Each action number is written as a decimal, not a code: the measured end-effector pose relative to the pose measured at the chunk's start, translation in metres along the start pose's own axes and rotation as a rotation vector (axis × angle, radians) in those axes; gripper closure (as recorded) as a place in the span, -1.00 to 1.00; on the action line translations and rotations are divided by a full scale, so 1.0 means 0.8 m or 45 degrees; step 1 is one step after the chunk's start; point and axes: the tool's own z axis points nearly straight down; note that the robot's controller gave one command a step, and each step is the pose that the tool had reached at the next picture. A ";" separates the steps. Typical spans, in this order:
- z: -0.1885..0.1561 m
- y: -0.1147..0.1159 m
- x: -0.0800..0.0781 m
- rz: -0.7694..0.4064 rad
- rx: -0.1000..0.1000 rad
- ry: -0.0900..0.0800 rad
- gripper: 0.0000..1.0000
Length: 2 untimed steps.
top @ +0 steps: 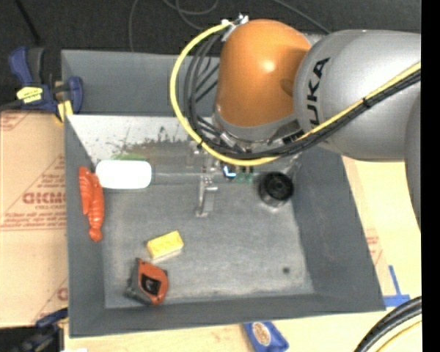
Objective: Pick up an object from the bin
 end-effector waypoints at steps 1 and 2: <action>-0.006 -0.001 -0.001 0.003 -0.001 -0.010 -1.00; 0.058 0.013 0.015 -0.163 0.001 -0.013 -1.00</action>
Offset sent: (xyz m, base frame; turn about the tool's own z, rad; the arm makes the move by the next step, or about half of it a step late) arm -0.0469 0.0412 -0.1712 -0.4499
